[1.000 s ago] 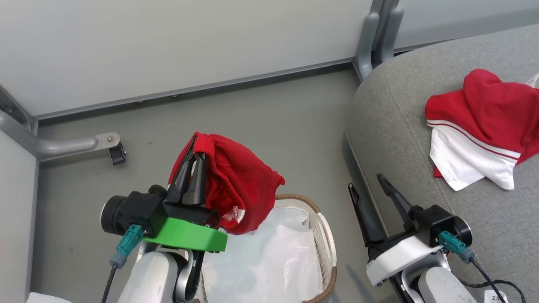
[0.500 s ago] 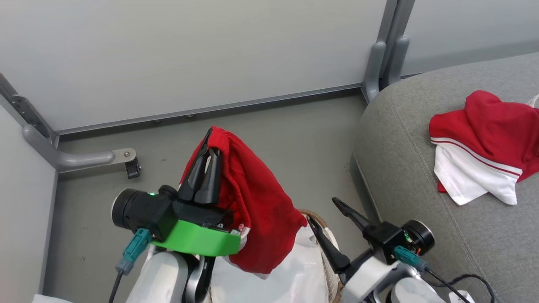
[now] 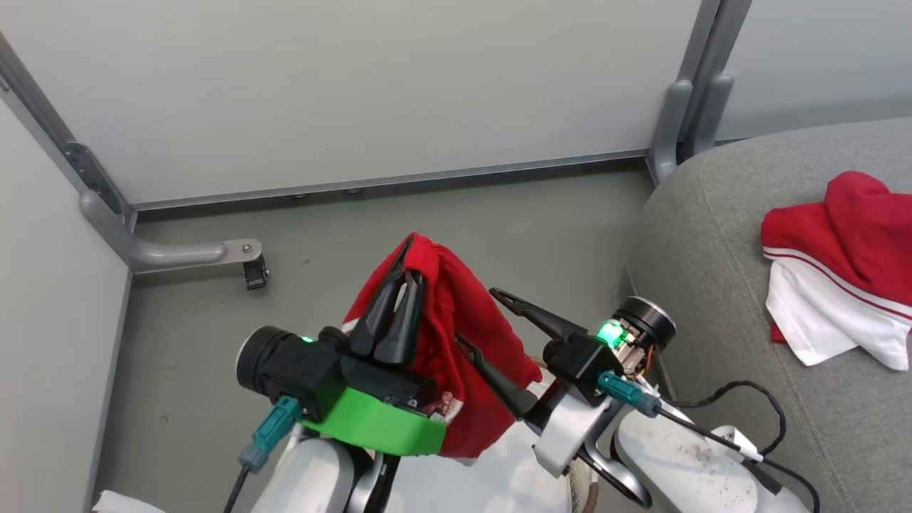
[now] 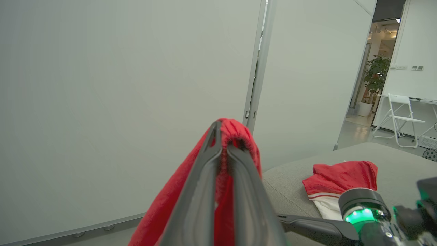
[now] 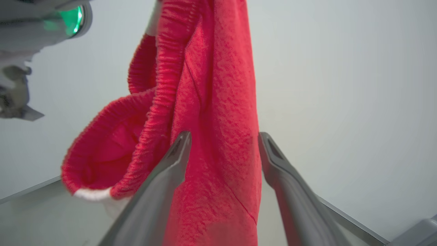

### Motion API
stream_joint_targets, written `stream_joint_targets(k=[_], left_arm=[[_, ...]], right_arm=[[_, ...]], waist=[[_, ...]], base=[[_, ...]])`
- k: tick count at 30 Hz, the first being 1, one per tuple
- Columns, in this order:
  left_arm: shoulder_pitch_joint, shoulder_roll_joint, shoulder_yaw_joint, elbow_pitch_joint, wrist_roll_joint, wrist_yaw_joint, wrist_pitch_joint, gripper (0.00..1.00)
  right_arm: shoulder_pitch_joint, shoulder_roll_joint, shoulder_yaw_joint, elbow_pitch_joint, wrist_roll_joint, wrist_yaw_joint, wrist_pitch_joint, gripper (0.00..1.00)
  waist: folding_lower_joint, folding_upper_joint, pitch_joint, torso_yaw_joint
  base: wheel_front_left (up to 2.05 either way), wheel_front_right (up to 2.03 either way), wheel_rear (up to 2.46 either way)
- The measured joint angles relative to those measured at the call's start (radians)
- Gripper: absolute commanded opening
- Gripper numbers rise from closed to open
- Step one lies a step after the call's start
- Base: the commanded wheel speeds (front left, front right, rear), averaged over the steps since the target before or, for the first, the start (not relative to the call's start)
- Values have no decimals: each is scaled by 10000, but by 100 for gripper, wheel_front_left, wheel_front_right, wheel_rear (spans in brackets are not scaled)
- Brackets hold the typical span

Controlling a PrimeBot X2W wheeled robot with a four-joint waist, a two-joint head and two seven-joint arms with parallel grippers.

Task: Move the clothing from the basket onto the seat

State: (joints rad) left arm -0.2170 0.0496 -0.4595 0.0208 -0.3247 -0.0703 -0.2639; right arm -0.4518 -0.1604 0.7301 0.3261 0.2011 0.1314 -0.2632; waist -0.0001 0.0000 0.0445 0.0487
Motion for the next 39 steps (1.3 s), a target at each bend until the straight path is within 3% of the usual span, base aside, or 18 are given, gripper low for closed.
stream_joint_targets(k=[9, 10, 12, 23, 24, 26, 27, 37, 39], left_arm=[[0, 2, -807, -33, -161, -94, 0, 0], [0, 2, -878, -48, -186, -102, 0, 0], [-1, 2, -1009, -71, -259, -107, 0, 0], [2, 2, -811, -121, -245, -36, 2, 0], [3, 0, -765, -109, -232, -8, 0, 4], [15, 2, -631, 6, -173, 13, 0, 84], [21, 4, -594, 79, -163, 19, 0, 100], [11, -2, 25, 543, 182, 42, 0, 100], [-7, -4, 161, 675, 213, -8, 0, 100]], right_arm=[[-419, 134, 729, 1120, 148, 0, 0, 100], [-451, 186, 788, 1235, 222, 0, 0, 78], [-499, 282, 890, 1492, 497, 0, 0, 0], [-250, 316, 456, 1461, 1221, 0, 0, 0], [-196, 301, 349, 1415, 1241, 0, 0, 0], [20, 282, 151, 1264, 1269, 0, 0, 0], [125, 270, 48, 1193, 1275, 0, 0, 0], [1122, 186, -1386, -58, 1342, 0, 0, 0], [1274, 201, -1868, -372, 1340, 0, 0, 0]], waist=[[0, 0, -83, 286], [0, 0, -88, 321], [0, 0, -96, 413], [0, 0, -34, 356], [0, 0, -22, 295], [0, 0, 10, 100], [0, 0, 25, 6], [0, 1, 274, -1651], [1, 0, 379, -2314]], base=[[0, 0, 0], [0, 0, 0], [0, 0, 0], [0, 0, 0], [0, 0, 0], [0, 0, 0], [0, 0, 0], [0, 0, 0], [0, 0, 0]])
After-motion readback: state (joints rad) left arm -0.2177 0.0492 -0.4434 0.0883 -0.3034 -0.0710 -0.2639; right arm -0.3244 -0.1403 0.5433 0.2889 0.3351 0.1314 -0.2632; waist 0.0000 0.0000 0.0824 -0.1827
